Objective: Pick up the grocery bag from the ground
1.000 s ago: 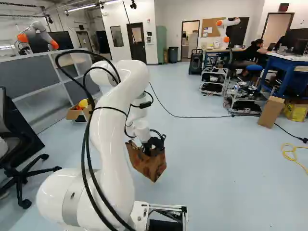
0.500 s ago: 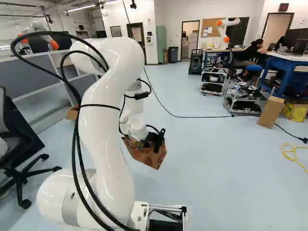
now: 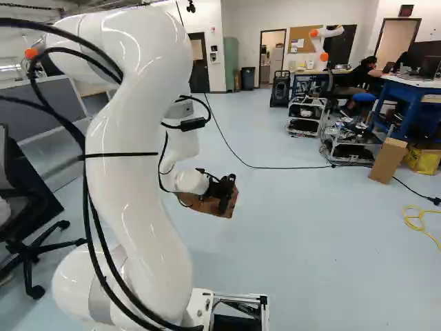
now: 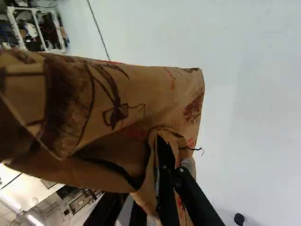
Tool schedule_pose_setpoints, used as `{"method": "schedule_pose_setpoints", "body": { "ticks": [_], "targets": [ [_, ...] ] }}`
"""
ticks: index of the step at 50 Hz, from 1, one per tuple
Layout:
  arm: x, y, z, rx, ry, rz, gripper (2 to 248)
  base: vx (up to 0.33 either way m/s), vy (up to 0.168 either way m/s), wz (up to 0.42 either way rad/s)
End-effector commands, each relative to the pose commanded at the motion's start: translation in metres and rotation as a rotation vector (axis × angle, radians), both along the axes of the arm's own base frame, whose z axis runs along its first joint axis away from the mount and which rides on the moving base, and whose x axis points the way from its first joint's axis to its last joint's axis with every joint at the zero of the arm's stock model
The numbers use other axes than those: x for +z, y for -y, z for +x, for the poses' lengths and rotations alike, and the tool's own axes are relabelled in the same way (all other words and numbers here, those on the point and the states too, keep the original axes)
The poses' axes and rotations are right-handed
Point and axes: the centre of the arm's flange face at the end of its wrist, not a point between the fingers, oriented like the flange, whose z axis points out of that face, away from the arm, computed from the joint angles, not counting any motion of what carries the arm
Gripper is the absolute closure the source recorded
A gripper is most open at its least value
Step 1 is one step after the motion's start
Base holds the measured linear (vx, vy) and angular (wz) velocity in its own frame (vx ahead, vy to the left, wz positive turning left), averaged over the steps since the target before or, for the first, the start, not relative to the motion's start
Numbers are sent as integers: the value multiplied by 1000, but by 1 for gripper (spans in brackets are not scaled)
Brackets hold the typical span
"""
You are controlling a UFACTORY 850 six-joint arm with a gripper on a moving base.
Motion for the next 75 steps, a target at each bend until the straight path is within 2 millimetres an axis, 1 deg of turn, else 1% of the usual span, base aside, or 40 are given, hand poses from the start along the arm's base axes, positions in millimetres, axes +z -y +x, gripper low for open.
{"method": "schedule_pose_setpoints", "body": {
  "ticks": [24, 43, 52, 75],
  "targets": [
    [71, 0, -2, 0, 376, 0, 225, 0, 0, 0],
    [120, 0, -21, 0, 594, 0, 225, 0, 0, 0],
    [126, 0, -29, 0, 622, 0, 225, 0, 0, 0],
    [127, 0, -30, 8, 622, -17, 225, 0, 0, 0]
  ]
}}
